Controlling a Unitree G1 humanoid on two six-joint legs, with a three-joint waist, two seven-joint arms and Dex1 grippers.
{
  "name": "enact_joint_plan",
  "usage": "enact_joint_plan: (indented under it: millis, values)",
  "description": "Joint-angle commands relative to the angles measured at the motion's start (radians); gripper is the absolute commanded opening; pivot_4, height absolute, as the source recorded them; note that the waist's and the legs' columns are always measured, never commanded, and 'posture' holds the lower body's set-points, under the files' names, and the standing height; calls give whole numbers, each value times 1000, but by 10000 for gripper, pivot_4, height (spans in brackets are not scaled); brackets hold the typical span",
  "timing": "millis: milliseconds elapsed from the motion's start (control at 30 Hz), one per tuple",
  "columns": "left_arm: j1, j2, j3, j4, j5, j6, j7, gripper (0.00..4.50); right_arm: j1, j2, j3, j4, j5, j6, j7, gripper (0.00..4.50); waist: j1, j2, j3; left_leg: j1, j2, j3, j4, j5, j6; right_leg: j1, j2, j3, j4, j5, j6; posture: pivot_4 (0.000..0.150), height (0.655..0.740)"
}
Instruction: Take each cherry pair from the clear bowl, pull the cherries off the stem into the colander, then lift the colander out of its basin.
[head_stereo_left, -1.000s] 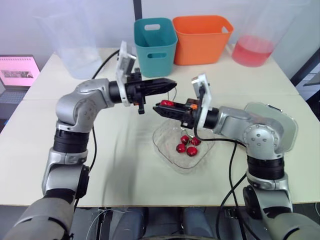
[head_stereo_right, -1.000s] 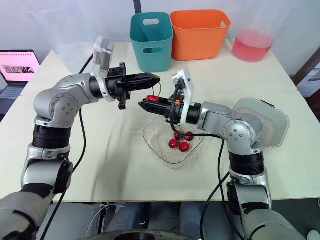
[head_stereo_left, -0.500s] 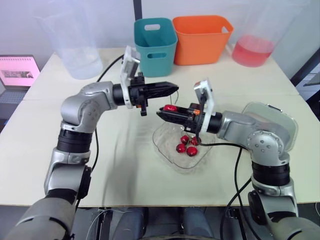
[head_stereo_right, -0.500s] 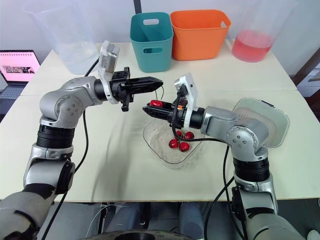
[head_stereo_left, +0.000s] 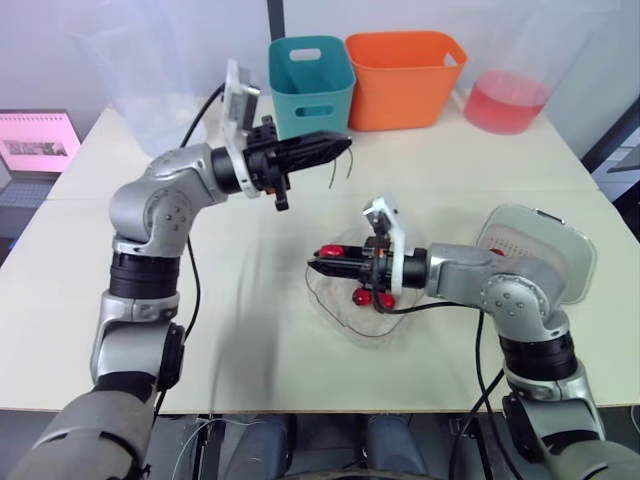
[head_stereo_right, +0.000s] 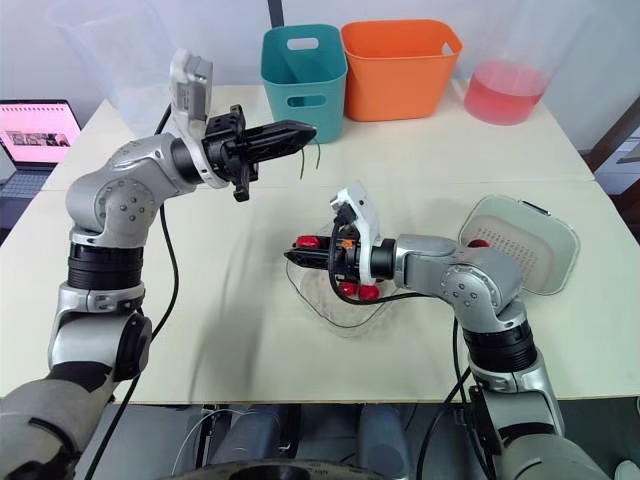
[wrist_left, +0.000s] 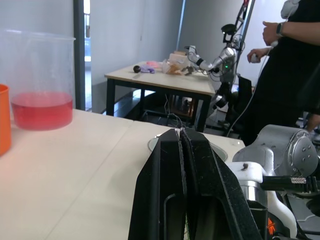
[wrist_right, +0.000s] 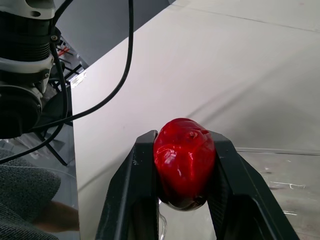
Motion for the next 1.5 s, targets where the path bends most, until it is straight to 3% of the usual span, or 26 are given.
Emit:
enact_joint_plan:
  millis: [33, 167, 300, 433, 533, 767, 867, 1000, 1133, 1300, 1500]
  values:
    - [0, 13, 3, -29, 11, -29, -4, 0, -30, -8, -96, -26, 47, -29, 15, 11541, 1, 0, 0, 0, 0, 0, 0, 0, 0, 0, 0, 0, 0, 0, 0, 1500, 7400]
    - [29, 39, -26, -32, 59, -65, -21, 0, -23, -127, -261, -20, 59, -57, 29, 11541, 8, 0, 0, 0, 0, 0, 0, 0, 0, 0, 0, 0, 0, 0, 0, 1500, 7400]
    - [54, 38, -36, -37, 63, -71, -30, 0, 11, -345, -357, 157, -110, -200, 102, 11541, 9, 0, 0, 0, -2, 1, 0, -1, 2, 3, 0, -1, -4, 0, 0, 1500, 7400]
    - [65, 35, -62, -16, 101, -111, -43, 0, 107, -522, -335, 305, -299, -386, 214, 11541, 7, 0, 0, 0, -2, 2, 0, -1, 2, 3, 0, -1, -5, 0, 0, 1500, 7400]
    - [58, 28, -63, -3, 100, -113, -45, 0, 183, -578, -332, 364, -385, -472, 255, 11541, -1, 0, 0, 0, -1, 5, 0, -1, 2, 2, 1, -1, -5, 0, 0, 1500, 7400]
    - [61, 33, -86, -11, 125, -120, -59, 0, 249, -583, -330, 436, -481, -541, 279, 11541, 3, 0, 0, 2, 0, 5, 0, -1, 2, 2, 1, 1, -3, 0, 0, 1500, 7400]
    - [64, 39, -91, -25, 124, -109, -65, 0, 238, -572, -346, 456, -493, -544, 272, 20194, 7, 0, 0, 1, 0, 5, 0, 0, 1, 2, 0, 1, -3, 0, 0, 1500, 7400]
    - [61, 41, -84, -33, 116, -96, -62, 0, 221, -571, -355, 451, -492, -537, 272, 38973, 7, 0, 0, 1, 0, 4, 0, 0, 1, 3, 0, 1, -4, 0, 0, 1500, 7400]
    - [48, 40, -63, -28, 99, -80, -52, 0, 183, -567, -376, 443, -473, -521, 271, 38973, 5, 0, 0, 1, 0, 4, 0, 0, 1, 3, 0, 0, -4, 0, 0, 1500, 7400]
    - [19, 30, -35, -32, 63, -46, -34, 0, 79, -504, -396, 305, -290, -346, 301, 38973, 1, 0, 0, 1, 1, 4, 0, 0, 1, 3, 1, 0, -4, 0, 0, 1500, 7400]
    - [22, 56, -26, -25, 80, -57, -30, 0, -2, -437, -378, 193, -175, -226, 279, 38973, 8, 0, 0, 1, 1, 2, 0, 0, 1, 3, 0, 0, -5, 0, 0, 1500, 7400]
